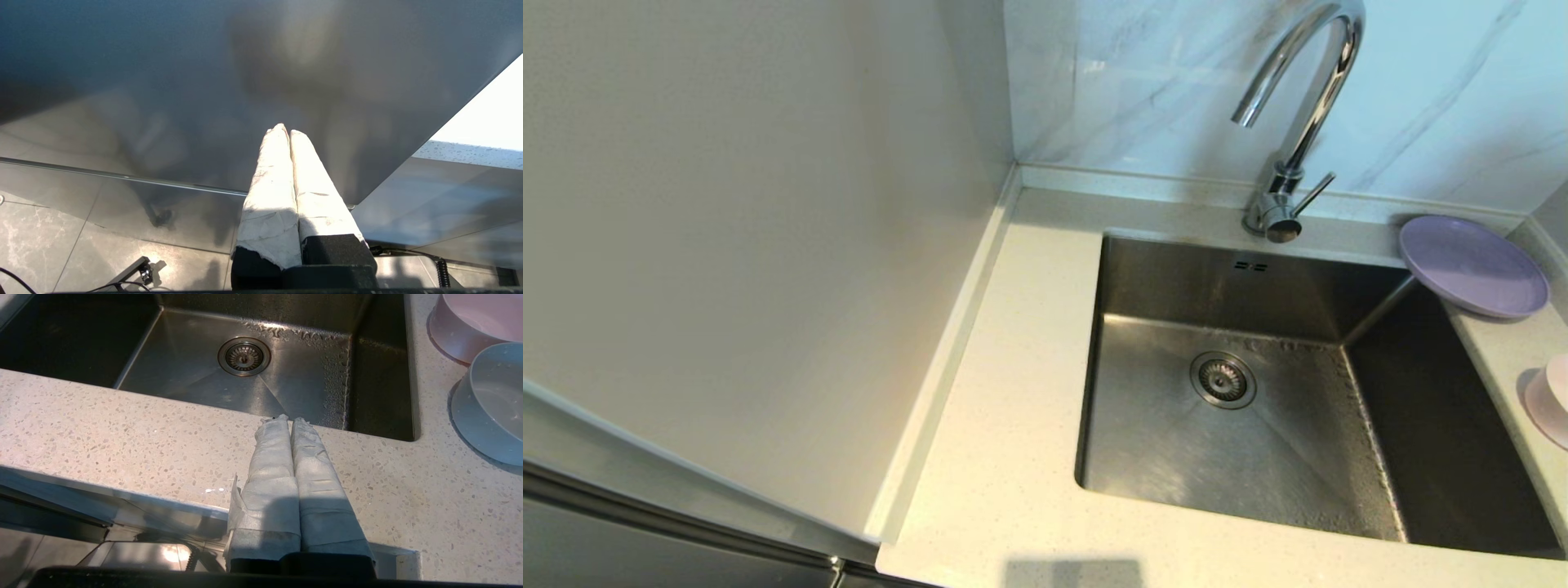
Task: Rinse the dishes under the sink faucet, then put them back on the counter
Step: Turn on the faucet
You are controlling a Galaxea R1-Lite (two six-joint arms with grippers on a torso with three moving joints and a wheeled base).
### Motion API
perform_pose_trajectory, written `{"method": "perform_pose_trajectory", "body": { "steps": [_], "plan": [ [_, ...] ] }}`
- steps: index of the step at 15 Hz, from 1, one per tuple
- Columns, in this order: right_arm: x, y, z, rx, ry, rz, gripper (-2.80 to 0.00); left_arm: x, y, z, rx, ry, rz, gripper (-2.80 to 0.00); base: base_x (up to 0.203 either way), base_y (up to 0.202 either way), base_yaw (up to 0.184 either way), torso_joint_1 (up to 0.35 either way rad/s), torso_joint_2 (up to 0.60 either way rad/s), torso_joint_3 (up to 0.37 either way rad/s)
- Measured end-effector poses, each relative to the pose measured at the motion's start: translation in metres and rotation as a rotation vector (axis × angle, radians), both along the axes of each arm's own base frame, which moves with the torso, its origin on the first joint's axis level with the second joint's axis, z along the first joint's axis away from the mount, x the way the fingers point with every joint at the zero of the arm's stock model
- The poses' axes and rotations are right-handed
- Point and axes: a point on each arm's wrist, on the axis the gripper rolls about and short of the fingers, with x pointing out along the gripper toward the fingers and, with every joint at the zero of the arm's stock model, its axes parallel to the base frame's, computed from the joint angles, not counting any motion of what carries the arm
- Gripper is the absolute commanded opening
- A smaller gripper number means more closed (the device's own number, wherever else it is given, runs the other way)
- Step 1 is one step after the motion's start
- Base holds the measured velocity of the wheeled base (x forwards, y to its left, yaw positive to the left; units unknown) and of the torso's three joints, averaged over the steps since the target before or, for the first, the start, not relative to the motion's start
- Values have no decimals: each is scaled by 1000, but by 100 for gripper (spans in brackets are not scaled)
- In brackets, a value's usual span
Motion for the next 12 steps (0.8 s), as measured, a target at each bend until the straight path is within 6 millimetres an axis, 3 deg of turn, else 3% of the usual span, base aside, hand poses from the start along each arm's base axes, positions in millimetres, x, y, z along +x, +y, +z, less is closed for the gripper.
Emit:
{"method": "perform_pose_trajectory", "body": {
  "steps": [12],
  "plan": [
    [0,0,0,-4,1,6,-280,0,0,0,-1,0,0,-280,0,0,0,0,0,0]
  ]
}}
